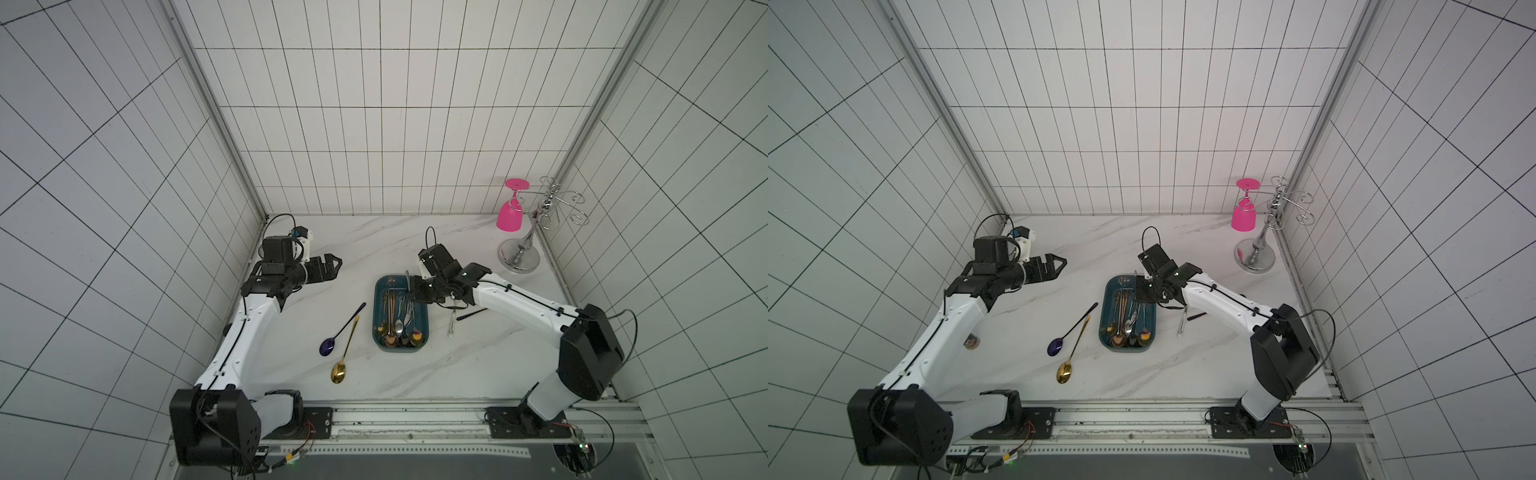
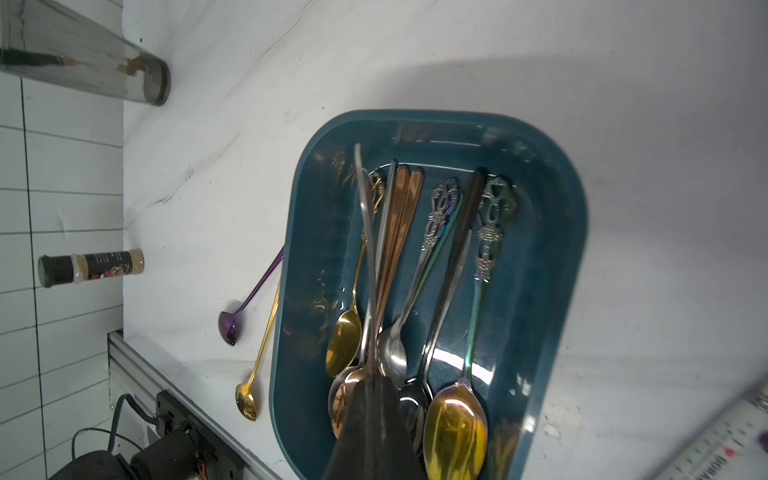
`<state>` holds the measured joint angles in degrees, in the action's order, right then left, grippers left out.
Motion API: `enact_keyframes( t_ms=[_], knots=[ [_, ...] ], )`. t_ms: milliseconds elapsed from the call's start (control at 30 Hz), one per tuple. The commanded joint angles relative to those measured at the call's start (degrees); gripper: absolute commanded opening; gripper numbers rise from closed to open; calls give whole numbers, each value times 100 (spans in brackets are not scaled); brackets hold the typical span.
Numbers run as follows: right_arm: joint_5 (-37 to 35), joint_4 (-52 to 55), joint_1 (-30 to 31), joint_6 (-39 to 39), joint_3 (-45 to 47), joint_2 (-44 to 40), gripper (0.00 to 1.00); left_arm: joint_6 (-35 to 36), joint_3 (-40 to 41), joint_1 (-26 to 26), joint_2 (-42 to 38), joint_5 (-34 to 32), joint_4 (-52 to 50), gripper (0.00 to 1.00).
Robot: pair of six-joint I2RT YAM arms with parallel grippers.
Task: Put the spoon into the storage box
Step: Pick up the spoon from the center of the board, then place the spoon in the storage box.
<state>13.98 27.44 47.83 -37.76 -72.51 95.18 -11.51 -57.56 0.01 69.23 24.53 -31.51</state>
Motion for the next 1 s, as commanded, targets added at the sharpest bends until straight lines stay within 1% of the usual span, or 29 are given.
enact_keyframes(
  t_ms=[0, 233, 433, 467, 567, 600, 833, 900, 967],
  knots=[
    [281, -42, 111, 321, -487, 299, 0, 99, -45, 25, -38, 3, 4, 99],
    [458, -92, 155, 256, -626, 642, 0, 118, -52, 20, -46, -8, -13, 99],
    [491, -374, 225, -183, -219, 519, 0, 123, -16, 29, -19, 36, 15, 98],
    [462, -458, 250, -260, -106, 454, 2, 123, -48, 21, -8, 13, -13, 99],
    [352, -573, 296, -374, 101, 324, 17, 174, -37, 28, -23, 10, -7, 99],
    [310, -574, 289, -389, 122, 301, 21, 215, 4, 29, -42, 16, -4, 99],
    [-35, -522, 238, -317, 262, -35, 35, 896, -45, 17, -146, -80, -598, 99],
    [-123, -505, 179, -246, 330, -180, 36, 1180, -61, -41, -156, -88, -830, 99],
    [-240, -431, 101, -128, 405, -418, 42, 1615, -106, -228, -130, -288, -1204, 98]
  ],
)
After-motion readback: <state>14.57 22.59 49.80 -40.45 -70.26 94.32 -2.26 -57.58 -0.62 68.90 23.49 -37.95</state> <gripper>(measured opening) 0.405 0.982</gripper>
